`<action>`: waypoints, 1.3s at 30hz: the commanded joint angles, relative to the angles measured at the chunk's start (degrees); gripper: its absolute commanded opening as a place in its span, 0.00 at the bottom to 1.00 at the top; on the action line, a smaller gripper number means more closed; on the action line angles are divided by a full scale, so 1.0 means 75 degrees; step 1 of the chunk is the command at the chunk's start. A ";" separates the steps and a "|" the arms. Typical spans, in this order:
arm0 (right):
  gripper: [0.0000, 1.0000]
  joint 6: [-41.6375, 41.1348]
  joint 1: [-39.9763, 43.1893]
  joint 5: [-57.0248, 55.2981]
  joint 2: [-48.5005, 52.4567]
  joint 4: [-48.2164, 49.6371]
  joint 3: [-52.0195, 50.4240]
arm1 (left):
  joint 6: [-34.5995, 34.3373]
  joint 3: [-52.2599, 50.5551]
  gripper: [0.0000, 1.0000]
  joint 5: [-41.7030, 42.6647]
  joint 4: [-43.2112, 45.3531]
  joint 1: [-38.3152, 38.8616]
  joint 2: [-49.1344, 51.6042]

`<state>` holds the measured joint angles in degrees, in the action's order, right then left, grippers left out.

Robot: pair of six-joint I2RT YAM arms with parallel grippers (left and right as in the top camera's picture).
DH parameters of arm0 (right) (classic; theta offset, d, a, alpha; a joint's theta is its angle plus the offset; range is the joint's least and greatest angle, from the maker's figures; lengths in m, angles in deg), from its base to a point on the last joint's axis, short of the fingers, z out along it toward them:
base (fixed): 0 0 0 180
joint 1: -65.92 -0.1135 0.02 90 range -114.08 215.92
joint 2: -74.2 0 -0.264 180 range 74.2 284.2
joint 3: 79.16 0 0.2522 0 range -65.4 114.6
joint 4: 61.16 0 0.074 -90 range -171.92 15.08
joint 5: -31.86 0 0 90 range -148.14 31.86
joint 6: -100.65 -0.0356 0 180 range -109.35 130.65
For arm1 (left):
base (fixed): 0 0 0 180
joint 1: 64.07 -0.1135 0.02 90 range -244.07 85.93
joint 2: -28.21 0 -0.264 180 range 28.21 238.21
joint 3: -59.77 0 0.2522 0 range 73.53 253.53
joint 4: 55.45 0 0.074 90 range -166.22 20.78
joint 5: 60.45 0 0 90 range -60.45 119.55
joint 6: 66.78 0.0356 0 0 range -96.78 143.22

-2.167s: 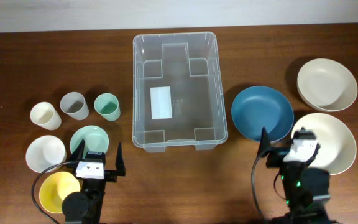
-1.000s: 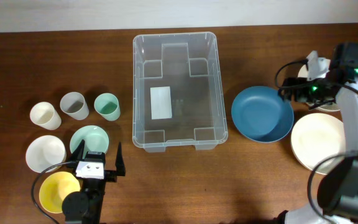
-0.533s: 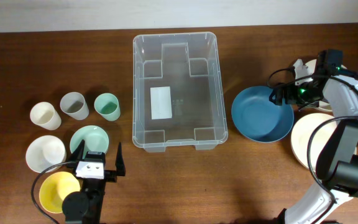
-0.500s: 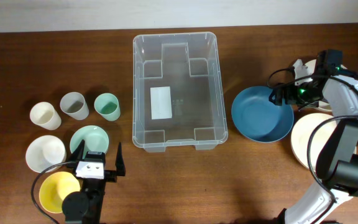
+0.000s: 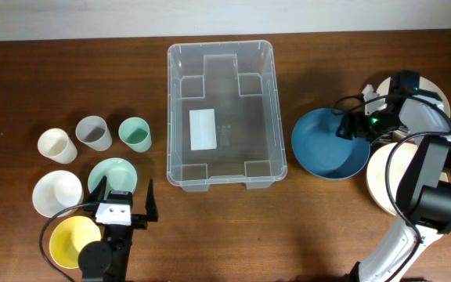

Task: Pack container
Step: 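Lower the right gripper and grasp the blue plate's rim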

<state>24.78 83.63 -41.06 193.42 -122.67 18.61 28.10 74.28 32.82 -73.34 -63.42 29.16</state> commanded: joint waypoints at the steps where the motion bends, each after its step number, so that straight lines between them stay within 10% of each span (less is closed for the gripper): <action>1: 0.73 0.0085 0.0047 0.0038 0.0044 0.0003 0.0099 | 0.0041 -0.0029 1.00 0.0137 -0.0029 0.0009 -0.0023; 33: 0.70 0.0058 0.0041 0.0041 0.0490 0.0003 0.0070 | 0.0041 -0.0029 1.00 0.0137 -0.0029 0.0009 -0.0023; 39: 0.40 0.0058 0.0041 0.0041 0.0513 0.0009 0.0070 | 0.0041 -0.0029 1.00 0.0137 -0.0029 0.0009 -0.0023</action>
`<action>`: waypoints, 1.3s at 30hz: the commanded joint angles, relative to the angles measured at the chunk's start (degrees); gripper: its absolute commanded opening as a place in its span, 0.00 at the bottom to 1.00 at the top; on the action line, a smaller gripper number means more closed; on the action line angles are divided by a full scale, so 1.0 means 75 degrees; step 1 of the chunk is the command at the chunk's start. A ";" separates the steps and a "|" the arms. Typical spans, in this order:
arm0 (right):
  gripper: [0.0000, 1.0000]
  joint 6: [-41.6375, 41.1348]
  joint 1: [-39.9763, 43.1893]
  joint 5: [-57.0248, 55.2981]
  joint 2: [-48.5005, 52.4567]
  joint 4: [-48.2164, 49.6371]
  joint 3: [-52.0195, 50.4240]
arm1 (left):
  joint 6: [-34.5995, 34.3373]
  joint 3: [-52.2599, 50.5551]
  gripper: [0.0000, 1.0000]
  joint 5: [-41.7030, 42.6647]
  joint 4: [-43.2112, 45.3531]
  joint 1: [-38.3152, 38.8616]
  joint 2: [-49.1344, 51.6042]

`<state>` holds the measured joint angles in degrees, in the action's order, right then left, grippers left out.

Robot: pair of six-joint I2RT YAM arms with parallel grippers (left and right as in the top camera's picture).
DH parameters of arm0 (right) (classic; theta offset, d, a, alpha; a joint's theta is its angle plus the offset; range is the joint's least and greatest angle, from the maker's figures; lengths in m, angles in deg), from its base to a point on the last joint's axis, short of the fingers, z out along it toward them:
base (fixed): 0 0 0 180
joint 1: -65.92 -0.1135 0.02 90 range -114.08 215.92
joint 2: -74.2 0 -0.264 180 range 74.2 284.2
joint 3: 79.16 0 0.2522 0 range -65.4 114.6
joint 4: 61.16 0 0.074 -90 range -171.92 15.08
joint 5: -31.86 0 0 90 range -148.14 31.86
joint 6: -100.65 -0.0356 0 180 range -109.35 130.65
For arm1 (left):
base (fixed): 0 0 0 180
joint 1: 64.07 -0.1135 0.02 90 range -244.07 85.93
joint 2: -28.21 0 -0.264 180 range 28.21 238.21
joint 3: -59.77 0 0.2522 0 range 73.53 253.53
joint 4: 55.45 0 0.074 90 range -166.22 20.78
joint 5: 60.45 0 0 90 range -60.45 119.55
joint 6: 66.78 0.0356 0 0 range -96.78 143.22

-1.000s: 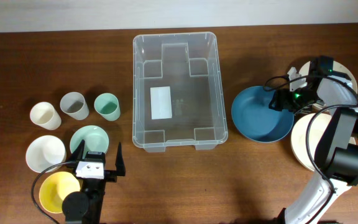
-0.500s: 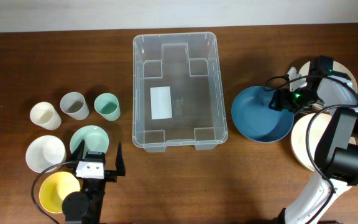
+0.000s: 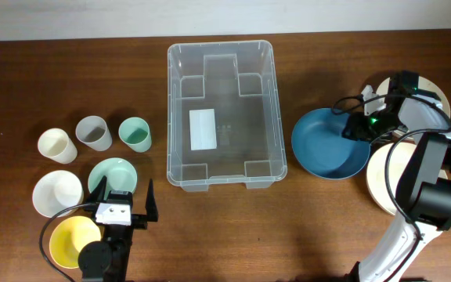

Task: Pack container
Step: 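Lower the right gripper and grasp the blue plate's rim, then lift the blue plate with the right gripper and carry it into the container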

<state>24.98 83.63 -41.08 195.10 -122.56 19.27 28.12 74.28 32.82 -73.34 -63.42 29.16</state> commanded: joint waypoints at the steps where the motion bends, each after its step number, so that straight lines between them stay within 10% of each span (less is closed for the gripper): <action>1: 0.39 0.0032 0.0041 0.0044 0.0289 -0.0006 -0.0017 | 0.0038 -0.0029 1.00 0.0137 -0.0029 0.0009 -0.0023; 15: 0.04 0.0032 0.0041 0.0044 0.0289 0.0026 -0.0017 | 0.0038 -0.0029 1.00 0.0137 -0.0029 0.0009 -0.0023; 39: 0.04 -0.1236 0.0041 0.0388 -0.1177 -0.0758 0.2302 | 0.0038 -0.0029 1.00 0.0137 -0.0029 0.0009 -0.0023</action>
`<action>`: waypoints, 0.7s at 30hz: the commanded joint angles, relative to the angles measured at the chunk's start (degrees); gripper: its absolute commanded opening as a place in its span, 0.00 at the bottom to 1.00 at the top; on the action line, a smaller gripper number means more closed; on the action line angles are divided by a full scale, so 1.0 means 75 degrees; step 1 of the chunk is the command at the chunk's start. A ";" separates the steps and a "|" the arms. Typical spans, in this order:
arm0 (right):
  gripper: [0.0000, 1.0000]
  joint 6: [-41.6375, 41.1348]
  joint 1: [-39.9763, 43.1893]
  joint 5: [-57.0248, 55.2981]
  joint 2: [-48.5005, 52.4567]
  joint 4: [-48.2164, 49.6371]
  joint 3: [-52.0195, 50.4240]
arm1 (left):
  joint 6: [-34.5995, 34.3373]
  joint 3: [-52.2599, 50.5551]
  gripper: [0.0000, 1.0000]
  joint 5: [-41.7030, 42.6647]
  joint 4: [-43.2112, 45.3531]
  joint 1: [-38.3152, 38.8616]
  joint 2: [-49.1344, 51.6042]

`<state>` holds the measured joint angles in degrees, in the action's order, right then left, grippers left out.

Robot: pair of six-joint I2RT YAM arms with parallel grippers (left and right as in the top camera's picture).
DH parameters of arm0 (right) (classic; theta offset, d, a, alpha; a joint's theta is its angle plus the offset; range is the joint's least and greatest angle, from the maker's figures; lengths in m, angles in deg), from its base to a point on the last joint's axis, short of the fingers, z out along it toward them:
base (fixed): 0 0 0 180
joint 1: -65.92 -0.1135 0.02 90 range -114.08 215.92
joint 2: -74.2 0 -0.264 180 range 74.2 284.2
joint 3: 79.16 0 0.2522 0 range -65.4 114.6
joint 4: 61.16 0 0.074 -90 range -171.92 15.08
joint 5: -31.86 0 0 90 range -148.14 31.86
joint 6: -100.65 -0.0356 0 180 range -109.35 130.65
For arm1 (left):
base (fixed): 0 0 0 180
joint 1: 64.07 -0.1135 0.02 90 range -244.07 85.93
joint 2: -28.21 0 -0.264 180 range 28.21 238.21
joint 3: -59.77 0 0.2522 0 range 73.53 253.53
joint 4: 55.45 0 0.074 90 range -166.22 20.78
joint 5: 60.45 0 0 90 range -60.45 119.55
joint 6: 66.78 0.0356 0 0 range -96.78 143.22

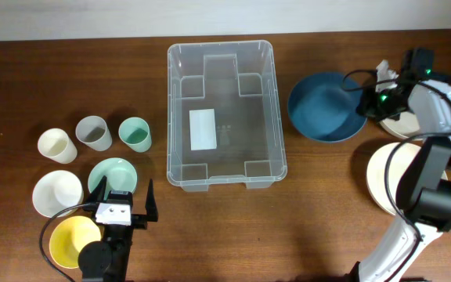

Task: Pack container
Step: 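Lift the blue plate with the right gripper and carry it into the container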

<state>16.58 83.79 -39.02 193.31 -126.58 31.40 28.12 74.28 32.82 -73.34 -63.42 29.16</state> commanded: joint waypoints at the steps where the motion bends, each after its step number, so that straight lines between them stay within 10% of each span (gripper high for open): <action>1: 0.04 -0.0117 0.0017 0.0201 -0.1070 -0.0306 0.0784 | 0.0038 -0.0029 1.00 0.0137 -0.0029 0.0009 -0.0023; 9: 0.04 -0.0111 -0.0557 0.1265 -0.3057 -0.0519 0.1204 | 0.0038 -0.0029 1.00 0.0137 -0.0029 0.0009 -0.0023; 21: 0.04 -0.0924 -0.4902 -0.2935 -0.2602 0.1061 0.1204 | 0.0038 -0.0029 1.00 0.0137 -0.0029 0.0009 -0.0023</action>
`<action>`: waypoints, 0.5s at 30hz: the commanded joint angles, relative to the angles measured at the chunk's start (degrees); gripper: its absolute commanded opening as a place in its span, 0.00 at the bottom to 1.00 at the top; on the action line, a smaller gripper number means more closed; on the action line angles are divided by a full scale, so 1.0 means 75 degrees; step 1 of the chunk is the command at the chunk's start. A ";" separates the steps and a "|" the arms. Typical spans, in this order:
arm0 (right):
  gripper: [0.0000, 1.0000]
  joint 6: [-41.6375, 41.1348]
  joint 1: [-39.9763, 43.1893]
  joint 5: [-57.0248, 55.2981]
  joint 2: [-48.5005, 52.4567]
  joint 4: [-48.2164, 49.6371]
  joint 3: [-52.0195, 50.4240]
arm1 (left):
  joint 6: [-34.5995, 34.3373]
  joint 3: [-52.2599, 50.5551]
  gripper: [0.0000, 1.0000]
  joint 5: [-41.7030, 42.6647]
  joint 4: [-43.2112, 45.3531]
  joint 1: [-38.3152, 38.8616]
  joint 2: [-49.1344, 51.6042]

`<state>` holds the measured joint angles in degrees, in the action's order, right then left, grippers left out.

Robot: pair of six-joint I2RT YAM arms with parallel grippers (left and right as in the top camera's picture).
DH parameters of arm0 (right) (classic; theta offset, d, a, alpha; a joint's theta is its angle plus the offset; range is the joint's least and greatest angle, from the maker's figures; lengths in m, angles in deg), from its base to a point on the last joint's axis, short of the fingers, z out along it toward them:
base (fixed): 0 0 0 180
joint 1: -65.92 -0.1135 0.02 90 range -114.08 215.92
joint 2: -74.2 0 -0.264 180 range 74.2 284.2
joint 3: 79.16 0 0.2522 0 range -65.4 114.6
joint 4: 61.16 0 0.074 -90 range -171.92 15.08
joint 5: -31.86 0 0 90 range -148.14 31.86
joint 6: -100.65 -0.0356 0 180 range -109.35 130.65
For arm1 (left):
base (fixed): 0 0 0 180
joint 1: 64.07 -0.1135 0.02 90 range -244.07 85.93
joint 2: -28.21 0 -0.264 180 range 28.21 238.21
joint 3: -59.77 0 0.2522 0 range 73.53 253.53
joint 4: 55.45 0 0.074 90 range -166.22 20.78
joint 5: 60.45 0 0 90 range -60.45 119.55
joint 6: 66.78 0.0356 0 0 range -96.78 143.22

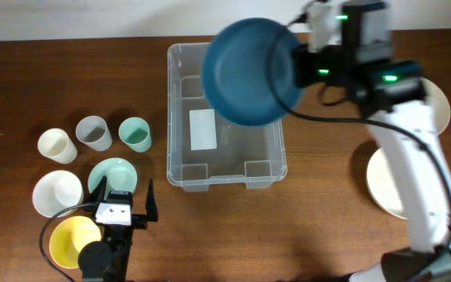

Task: Pack container
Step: 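Lift the blue plate with the right gripper and carry it into the container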

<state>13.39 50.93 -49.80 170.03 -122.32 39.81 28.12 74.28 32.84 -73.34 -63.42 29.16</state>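
Note:
A dark blue bowl [247, 72] hangs tilted high over the clear plastic container [171, 117], covering the container's far right part in the overhead view. My right gripper [297, 69] is shut on the bowl's right rim, with its arm reaching in from the right. A white label lies on the container's floor; nothing else shows inside, though the bowl hides part of it. My left gripper [124, 196] stands open at the front left, near the cups and bowls, with nothing between its fingers.
Left of the container stand a white cup [57, 146], a grey cup [93, 132] and a green cup [135, 133]. In front of them sit a green bowl [113, 172], a white bowl [55, 193] and a yellow bowl [73, 240]. White plates [384, 186] lie at the right.
My right gripper has moved left and up with the blue bowl, from just right of the container's far corner to high over the container. The left arm has not moved.
The blue bowl first lay on the table right of the container with my right gripper at its right rim. Later the bowl was farther back, beside the container's far right corner, held by that gripper. Now it hangs over the container.

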 commanded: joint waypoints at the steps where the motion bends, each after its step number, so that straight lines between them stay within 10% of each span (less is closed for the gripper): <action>1: 0.04 -0.0495 -0.0653 -0.1623 0.0758 0.0801 0.0082 | 0.0038 -0.0029 1.00 0.0134 -0.0029 0.0009 -0.0023; 15: 0.04 -0.0863 -0.0699 -0.1603 0.3596 0.1865 0.0082 | 0.0038 -0.0029 1.00 0.0134 -0.0029 0.0009 -0.0023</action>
<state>7.95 45.58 -61.21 196.54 -109.97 39.72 28.12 74.28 32.82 -73.34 -63.42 29.16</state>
